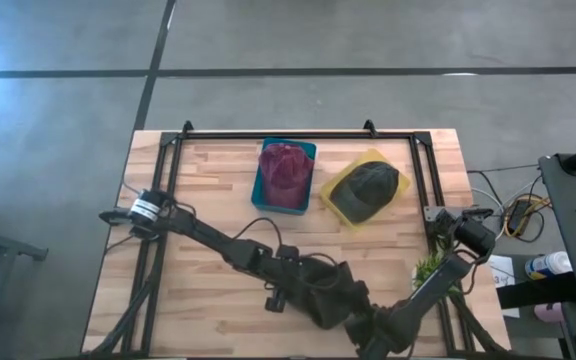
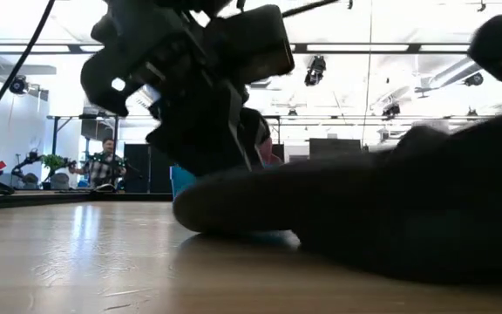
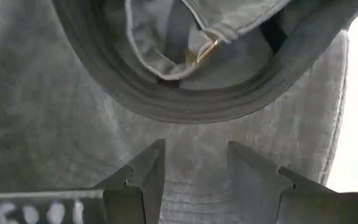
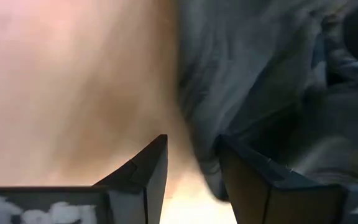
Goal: Pick & Place hat
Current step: Put the black cap into the yellow bin
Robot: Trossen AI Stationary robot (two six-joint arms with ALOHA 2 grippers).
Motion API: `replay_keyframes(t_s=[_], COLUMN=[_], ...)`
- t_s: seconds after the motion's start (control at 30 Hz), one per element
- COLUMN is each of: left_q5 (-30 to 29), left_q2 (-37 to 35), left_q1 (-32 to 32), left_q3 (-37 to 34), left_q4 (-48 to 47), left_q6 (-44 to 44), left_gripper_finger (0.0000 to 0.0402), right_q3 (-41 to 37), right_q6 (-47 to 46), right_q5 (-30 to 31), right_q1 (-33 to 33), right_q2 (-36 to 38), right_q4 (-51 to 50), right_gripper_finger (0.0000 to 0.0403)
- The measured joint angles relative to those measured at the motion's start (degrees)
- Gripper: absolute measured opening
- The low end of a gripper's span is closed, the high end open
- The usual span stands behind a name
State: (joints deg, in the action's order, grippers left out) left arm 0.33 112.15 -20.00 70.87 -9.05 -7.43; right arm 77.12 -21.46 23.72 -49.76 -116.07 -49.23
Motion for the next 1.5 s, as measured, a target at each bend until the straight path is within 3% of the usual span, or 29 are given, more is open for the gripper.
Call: replay_keyframes(t_s=[0.23, 0.57, 0.7, 0.93, 1.07, 1.27, 1.5], left_q5=[0.84, 0.82, 0.72, 0.62, 0.16, -5.36, -15.88], left_q2=[2.23, 2.27, 0.88, -1.09, -2.85, -11.06, -25.85], left_q1=[-0.10, -0.10, -0.21, -0.30, -0.38, -1.03, -3.15], left_q3=[0.06, 0.22, 0.39, 1.58, 3.80, 8.05, 8.67], left_q4=[3.03, 8.18, 7.46, 5.58, -1.58, -15.18, -19.21], left_q6=[0.10, -0.35, -1.39, -1.96, -1.87, -3.65, -15.55], left_gripper_finger=[0.0165, 0.0165, 0.0165, 0.0165, 0.0165, 0.0165, 0.0165], right_q3=[-2.40, -1.49, -0.24, 1.69, 3.01, 2.94, 2.19], right_q6=[2.00, 10.41, 10.98, 10.00, 8.83, -0.18, -12.74], right_q5=[11.17, 9.41, 9.43, 9.49, 9.65, 6.41, -8.82], right_q1=[0.74, 1.75, 1.85, 2.75, 2.88, 3.21, 7.90], right_q2=[-0.02, 0.01, 0.29, 0.97, 2.68, 9.73, 21.60], right_q4=[1.42, 9.91, 8.87, 9.33, 8.87, 6.51, 6.27], right_gripper_finger=[0.0139, 0.0133, 0.0107, 0.0020, 0.0011, 0.0010, 0.0009])
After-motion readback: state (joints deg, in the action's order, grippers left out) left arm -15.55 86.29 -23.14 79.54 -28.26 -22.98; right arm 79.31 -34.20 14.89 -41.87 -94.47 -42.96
